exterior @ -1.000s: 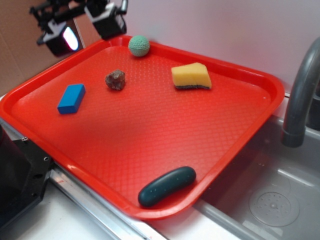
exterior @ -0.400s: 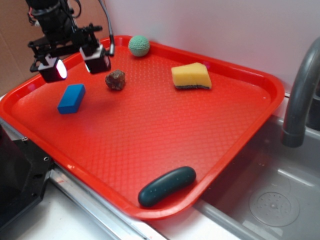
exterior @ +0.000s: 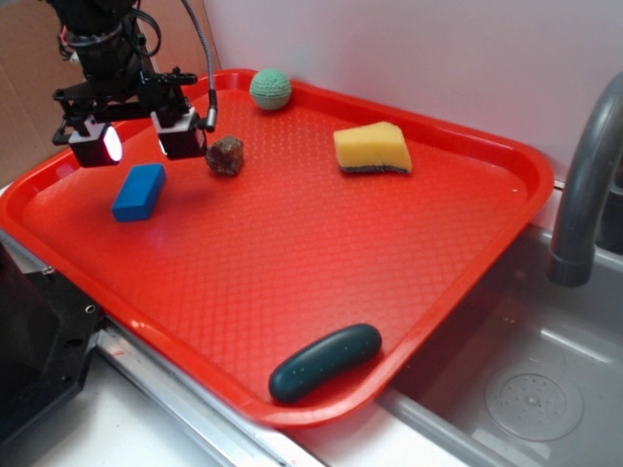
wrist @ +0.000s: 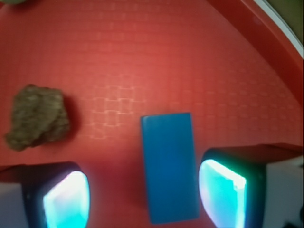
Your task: Grab the blue block.
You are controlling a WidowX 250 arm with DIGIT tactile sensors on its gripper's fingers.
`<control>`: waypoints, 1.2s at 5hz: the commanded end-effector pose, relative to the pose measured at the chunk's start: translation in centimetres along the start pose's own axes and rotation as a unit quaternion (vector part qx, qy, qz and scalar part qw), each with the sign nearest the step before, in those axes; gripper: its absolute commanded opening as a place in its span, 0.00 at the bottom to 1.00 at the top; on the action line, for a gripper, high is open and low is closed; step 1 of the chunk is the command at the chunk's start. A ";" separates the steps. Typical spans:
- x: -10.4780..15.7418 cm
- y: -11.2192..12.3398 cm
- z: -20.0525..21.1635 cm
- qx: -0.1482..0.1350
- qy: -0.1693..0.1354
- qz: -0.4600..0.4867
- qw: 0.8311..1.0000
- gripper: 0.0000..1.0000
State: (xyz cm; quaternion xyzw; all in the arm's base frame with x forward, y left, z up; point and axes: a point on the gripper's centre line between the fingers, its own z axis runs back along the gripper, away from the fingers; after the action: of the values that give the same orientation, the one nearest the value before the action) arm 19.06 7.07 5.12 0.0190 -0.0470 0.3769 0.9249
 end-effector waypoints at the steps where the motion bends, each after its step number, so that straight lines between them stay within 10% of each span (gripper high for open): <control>1: 0.3 0.7 -1.7 0.020 -0.010 0.017 1.000 1.00; 3: -0.1 0.7 -4.5 -0.003 -0.008 0.013 1.000 1.00; 4: -0.1 0.9 -4.4 -0.010 -0.010 0.012 1.000 0.00; 6: -0.4 0.5 -4.3 -0.017 -0.010 -0.002 1.000 0.00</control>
State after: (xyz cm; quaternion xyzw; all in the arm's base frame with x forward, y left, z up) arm 19.90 7.52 1.09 0.0072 -0.0748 0.3741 0.9243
